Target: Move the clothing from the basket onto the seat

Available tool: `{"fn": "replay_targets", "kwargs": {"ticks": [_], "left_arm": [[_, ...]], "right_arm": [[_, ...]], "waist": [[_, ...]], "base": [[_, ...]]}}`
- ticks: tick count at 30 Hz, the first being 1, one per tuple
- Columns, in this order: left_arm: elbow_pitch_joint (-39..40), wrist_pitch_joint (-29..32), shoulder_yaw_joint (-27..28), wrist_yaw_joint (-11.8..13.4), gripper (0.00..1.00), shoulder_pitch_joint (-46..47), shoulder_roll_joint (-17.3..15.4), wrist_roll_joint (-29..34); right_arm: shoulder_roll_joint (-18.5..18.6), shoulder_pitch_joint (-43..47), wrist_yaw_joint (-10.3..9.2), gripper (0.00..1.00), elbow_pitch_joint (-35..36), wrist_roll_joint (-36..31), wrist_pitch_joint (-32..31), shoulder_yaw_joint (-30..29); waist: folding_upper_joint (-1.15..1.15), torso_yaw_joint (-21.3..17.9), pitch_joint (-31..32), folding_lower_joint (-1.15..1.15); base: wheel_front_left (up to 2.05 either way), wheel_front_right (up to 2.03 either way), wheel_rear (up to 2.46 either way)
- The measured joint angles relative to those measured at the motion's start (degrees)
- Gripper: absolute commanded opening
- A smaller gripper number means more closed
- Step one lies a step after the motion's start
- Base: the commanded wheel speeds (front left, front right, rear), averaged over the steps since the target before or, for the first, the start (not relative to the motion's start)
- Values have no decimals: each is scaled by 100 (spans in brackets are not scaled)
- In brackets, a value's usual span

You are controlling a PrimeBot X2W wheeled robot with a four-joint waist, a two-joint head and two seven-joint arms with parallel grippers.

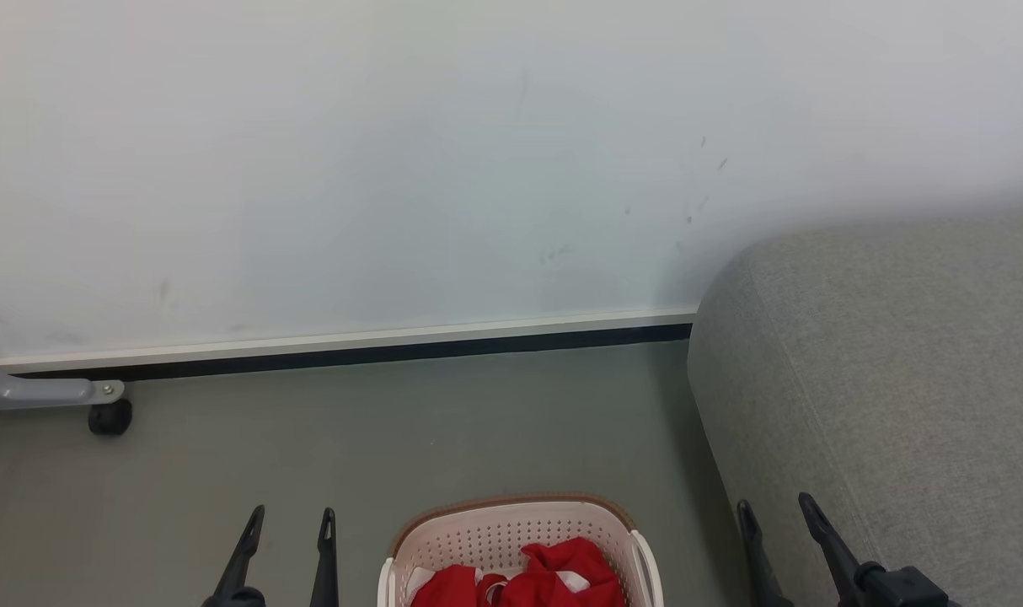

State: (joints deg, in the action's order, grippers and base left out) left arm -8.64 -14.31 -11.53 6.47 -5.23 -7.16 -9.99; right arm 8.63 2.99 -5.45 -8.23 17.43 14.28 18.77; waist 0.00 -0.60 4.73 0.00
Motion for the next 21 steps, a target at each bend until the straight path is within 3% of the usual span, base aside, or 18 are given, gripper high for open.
{"fn": "replay_targets", "kwargs": {"ticks": [21], "left_arm": [[-103,0,-155,-151,100,39,19,49]], "right_arm": [[60,1,24,100,276,-45,1,-165]], "waist": [[0,-92,-458,0]], "base": [[0,0,0]]}}
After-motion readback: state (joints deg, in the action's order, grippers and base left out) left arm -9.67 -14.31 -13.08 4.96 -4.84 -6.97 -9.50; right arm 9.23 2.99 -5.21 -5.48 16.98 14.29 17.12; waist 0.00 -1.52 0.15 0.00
